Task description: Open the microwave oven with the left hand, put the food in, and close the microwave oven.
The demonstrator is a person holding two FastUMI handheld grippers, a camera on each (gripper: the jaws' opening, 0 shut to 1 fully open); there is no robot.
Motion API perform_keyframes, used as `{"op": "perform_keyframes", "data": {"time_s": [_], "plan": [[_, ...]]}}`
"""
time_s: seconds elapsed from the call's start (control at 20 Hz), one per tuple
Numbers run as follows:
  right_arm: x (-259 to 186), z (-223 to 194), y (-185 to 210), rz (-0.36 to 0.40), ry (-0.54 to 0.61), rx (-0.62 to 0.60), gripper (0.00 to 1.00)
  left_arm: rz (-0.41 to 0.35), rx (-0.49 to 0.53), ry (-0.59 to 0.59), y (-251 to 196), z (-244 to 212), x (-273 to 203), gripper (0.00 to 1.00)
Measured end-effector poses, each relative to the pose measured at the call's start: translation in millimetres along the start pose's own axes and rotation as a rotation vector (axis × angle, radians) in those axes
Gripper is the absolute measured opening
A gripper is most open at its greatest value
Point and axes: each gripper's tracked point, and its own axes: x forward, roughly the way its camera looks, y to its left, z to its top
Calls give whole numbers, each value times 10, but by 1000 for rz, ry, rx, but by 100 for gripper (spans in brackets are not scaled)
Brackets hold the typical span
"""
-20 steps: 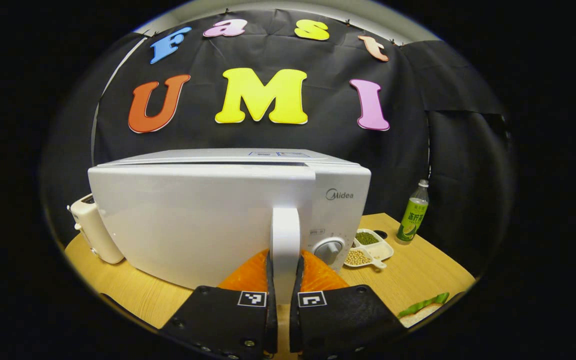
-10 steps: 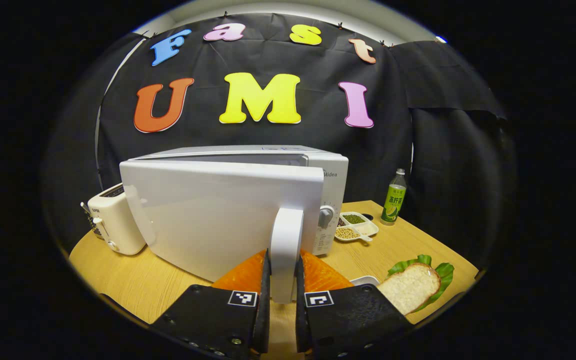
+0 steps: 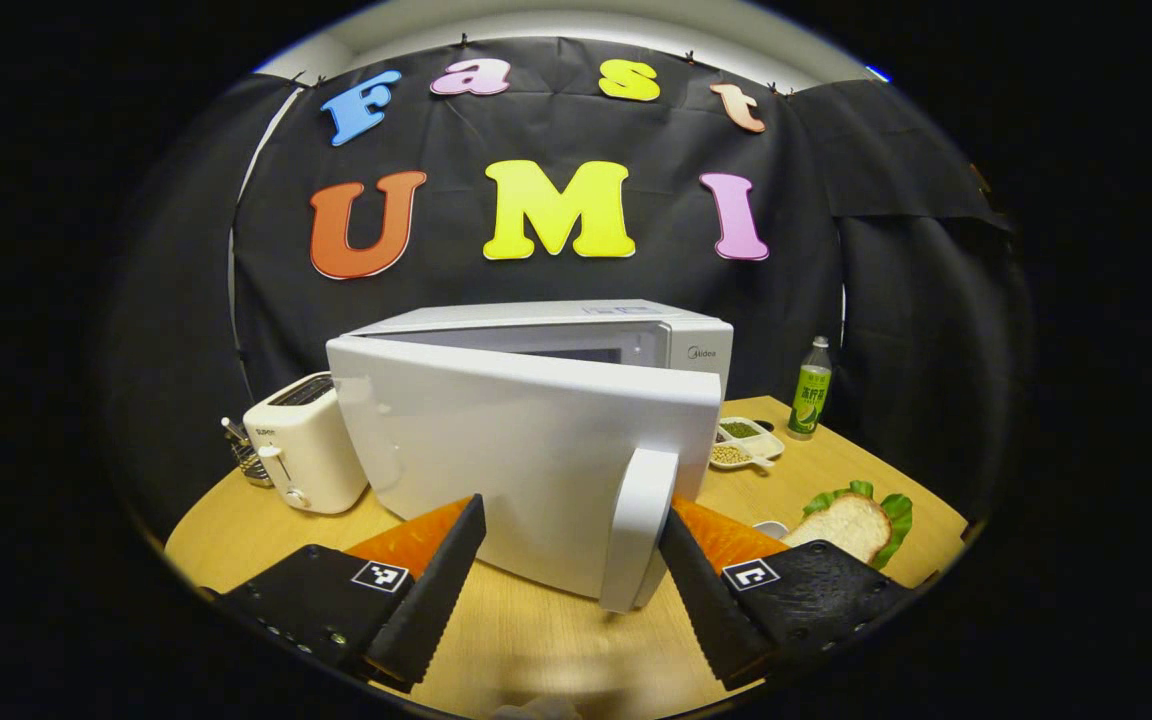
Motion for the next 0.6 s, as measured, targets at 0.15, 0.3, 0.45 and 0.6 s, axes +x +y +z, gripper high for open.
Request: {"op": "perform_keyframes", "data": {"time_s": [0.15, 0.3, 0.45, 0.6], "plan": [[-26, -7, 143, 25, -4, 3, 96, 17, -7, 13, 136, -75, -188, 98], [-45, -25, 299, 50, -4, 1, 100, 37, -4, 28, 325, -148, -440, 98], [-41, -57, 490, 80, -1, 6, 100, 81, 16, 41, 606, -235, -706, 98], [-52, -87, 689, 109, -2, 14, 96, 138, 9, 56, 937, -329, -983, 98]]}}
